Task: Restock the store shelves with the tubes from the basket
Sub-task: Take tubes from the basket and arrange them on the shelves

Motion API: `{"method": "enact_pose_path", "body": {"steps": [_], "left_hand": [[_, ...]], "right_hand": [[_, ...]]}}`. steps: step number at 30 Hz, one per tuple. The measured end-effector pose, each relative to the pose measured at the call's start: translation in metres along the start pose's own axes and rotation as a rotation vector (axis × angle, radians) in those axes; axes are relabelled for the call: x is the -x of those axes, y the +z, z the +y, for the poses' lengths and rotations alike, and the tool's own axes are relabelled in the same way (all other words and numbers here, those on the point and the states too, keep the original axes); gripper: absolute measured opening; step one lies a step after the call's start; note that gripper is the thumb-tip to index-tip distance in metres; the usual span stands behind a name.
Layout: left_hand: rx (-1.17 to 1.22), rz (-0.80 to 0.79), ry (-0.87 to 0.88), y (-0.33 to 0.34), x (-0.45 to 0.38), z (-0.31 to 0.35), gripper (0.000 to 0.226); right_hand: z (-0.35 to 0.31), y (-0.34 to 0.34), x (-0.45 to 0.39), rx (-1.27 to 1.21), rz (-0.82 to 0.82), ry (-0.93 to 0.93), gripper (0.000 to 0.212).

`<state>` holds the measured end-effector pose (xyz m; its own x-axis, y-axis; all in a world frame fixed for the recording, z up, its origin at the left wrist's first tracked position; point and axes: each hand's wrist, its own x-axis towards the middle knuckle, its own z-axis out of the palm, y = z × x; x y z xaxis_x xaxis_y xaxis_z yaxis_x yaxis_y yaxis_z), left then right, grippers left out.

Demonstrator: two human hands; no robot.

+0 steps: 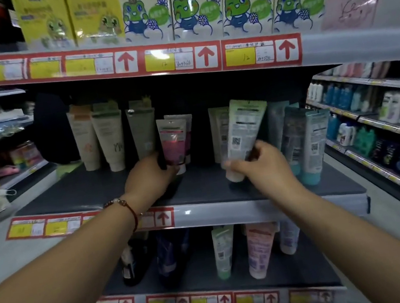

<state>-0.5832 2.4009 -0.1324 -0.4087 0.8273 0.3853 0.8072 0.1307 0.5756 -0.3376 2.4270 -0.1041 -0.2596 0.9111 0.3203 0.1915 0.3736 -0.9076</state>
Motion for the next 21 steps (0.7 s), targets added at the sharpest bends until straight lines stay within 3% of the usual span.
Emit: {"method": "enact_pose_path", "body": {"steps": [4,9,13,17,21], "left_hand": [[-0.121,0.005,-0.047,-0.02,0.026,-0.012,0.058],[-0.255,-0.043,0.008,-0.041,0.054,-0.028,0.039],[-0.336,-0.142,0.081,-0.05,0.068,-0.026,0.036],[-0.443,-0.102,0.157,-0.069,0.091,-0.03,0.041],[-0.489,-0.03,0.179,-0.111,0.146,-0.056,0.047]], "right_hand": [[0.026,0.012,-0.039,0.152,0.008,0.053,0.049],[0.046,0.016,-0.061,0.263,-0.026,0.165,0.05],[0.034,0.018,-0.05,0.301,-0.002,0.226,0.076],[0.009,0.028,0.006,0.401,0.124,-0.05,0.064],[-0.008,0.071,0.079,0.537,-0.132,-0.32,0.059]]}}
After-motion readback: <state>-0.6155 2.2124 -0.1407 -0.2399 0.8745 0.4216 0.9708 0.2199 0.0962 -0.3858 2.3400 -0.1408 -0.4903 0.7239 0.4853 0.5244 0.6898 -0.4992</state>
